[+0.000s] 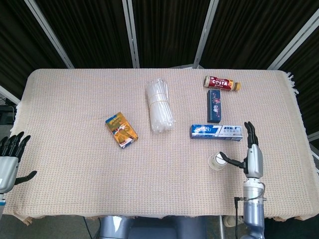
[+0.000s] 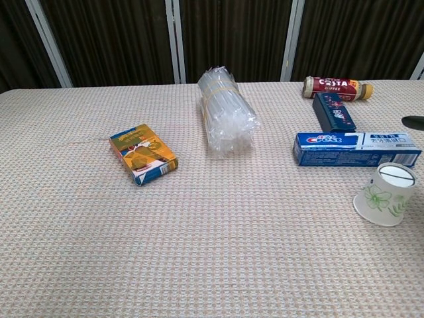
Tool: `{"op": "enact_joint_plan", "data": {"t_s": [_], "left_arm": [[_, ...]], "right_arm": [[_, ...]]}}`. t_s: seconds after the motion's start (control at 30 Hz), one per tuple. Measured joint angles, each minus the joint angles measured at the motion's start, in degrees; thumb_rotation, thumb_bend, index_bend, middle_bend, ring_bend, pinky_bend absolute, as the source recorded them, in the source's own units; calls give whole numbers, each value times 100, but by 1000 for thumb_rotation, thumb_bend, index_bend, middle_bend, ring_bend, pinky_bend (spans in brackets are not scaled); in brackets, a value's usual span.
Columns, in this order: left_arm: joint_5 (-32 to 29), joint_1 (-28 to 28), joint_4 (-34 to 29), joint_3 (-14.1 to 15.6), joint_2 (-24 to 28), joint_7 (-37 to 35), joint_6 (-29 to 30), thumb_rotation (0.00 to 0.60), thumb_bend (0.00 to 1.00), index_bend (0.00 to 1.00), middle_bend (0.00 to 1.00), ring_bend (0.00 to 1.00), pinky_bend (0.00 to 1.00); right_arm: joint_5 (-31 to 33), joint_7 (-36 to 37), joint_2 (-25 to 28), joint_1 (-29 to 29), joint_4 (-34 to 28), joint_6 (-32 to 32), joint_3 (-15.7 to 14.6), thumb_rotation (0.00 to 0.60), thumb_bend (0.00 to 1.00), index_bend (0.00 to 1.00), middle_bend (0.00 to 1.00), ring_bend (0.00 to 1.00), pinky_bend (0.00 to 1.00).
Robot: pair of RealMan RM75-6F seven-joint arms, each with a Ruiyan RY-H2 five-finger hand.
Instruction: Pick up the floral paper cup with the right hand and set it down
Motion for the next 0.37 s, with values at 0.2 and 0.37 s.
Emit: {"op": "enact_joint_plan", "data": {"t_s": [0.2, 0.37], "left_arm": [[4, -1, 9, 1, 0, -16, -2, 600, 14, 0, 0, 0, 0], [2, -4, -1, -4, -9, 31, 2, 600, 14, 0, 0, 0, 0]], "right_arm": [[471, -1450, 927, 172, -226, -548, -83, 600, 72, 75, 0, 0, 0], [204, -2427, 1715, 195, 37, -672, -508, 600, 66, 47, 0, 0, 0]]}}
